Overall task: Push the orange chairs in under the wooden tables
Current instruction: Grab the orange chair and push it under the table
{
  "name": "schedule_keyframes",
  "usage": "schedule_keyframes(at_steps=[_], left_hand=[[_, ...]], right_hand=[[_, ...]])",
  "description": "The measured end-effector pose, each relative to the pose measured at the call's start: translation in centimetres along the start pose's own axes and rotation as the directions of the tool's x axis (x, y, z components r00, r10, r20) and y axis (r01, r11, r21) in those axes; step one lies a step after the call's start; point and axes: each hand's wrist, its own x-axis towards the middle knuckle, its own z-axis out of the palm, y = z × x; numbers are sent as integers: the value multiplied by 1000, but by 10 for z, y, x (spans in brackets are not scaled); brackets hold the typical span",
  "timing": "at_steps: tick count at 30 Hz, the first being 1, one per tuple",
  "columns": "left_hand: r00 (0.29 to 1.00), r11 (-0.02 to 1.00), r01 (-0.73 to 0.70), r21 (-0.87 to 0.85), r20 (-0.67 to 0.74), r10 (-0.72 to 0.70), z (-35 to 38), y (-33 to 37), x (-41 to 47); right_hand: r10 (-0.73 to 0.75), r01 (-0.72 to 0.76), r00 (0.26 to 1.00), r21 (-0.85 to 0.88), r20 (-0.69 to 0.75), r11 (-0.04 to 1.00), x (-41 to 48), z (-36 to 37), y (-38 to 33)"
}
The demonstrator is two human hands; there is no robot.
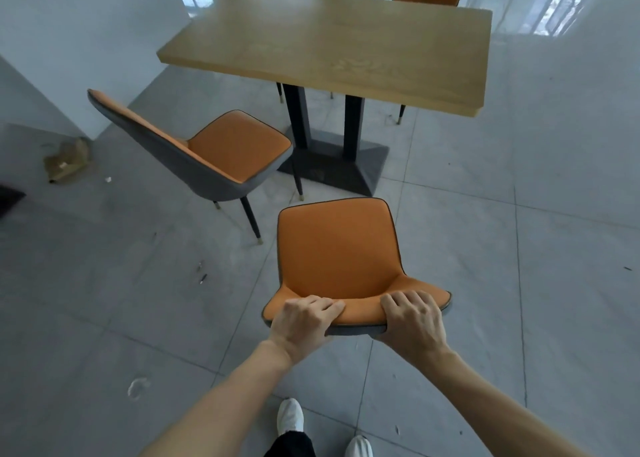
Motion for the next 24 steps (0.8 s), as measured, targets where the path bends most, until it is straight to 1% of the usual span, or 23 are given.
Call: schedule_keyframes(at_steps=[7, 12, 17, 24], left_hand=[[998, 998, -52, 22, -16, 53, -3, -51, 33], [994, 996, -84, 38, -69, 87, -3, -74, 64], [990, 996, -76, 45, -118, 81, -6, -91, 101], [991, 996, -53, 67, -117, 61, -8, -106, 145]], right_hand=[[40, -40, 999, 0, -25, 999, 47, 8, -7], [53, -54, 998, -24, -28, 998, 81, 13, 5], [54, -55, 998, -50, -16, 997, 116, 17, 26], [38, -40, 999, -89, -23, 995, 158, 18, 55]])
